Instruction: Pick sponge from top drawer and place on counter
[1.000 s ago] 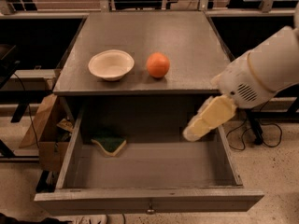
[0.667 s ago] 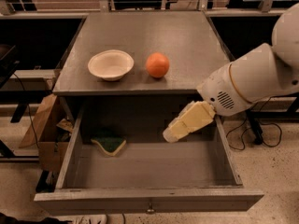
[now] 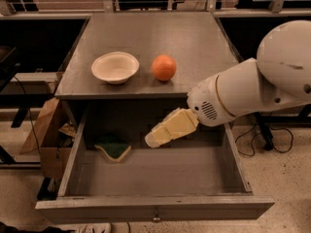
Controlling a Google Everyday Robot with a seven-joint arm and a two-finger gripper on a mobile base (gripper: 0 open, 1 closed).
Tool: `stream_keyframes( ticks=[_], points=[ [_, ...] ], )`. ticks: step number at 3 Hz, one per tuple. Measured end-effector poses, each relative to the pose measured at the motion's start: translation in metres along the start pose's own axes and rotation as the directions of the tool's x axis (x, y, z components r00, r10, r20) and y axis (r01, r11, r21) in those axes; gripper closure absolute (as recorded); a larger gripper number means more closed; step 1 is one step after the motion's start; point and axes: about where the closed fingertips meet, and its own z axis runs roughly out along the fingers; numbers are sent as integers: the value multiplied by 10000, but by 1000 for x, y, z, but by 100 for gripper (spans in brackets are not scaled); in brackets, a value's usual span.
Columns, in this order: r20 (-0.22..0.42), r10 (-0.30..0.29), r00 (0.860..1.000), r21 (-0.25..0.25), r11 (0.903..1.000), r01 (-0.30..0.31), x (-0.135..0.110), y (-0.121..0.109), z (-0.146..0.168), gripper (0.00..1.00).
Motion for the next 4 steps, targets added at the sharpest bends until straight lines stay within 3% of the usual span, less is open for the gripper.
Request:
stream_keyframes(
  ticks=[1, 2, 4],
  points=[
    [86, -95, 9999, 111, 9999, 94, -2, 0, 3, 0],
    [-50, -408, 9992, 262, 9988, 409, 1, -4, 44, 0],
    [199, -744, 9970, -165, 9971, 748, 21, -13, 151, 0]
  ],
)
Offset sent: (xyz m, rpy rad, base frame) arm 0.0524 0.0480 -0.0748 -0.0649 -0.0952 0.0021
